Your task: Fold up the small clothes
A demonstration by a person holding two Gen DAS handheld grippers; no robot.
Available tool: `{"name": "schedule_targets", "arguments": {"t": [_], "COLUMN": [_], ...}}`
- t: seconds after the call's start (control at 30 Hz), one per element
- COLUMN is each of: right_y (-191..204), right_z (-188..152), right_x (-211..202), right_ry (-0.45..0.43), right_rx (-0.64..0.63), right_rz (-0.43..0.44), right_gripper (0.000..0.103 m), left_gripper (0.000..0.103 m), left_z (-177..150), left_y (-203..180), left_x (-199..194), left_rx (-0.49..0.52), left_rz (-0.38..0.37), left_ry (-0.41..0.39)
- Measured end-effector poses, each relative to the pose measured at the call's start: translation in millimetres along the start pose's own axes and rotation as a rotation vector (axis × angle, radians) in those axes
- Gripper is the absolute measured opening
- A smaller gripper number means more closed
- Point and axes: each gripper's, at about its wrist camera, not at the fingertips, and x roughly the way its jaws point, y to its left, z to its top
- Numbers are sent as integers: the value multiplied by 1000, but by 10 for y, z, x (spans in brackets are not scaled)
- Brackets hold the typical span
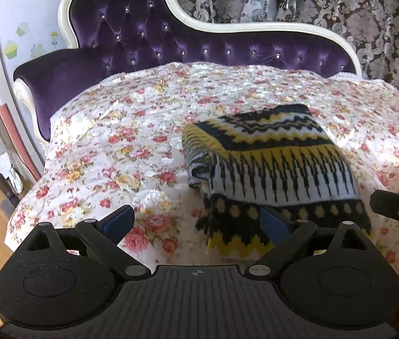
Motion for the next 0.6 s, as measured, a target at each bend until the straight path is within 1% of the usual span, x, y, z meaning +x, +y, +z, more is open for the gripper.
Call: {"name": "schedule_targets", "arguments": {"t": [0.17,0.37,0.6], "right_y": [-51,-62,-64], "right_z": [-31,-35,-49], "right_x": [25,56,89], "right_ry": [32,48,65], "right_rx": [36,45,49], "right_rz": [5,6,11], "right_gripper": [103,103,103], "left_gripper": [96,96,96], "left_z": [-36,-58,-88], "left_y": [-7,-41,-64], "left_x": [16,41,53], "left_rx": [1,2,8], "left_rz": [-4,-17,-26], "left_ry": [19,48,64]}}
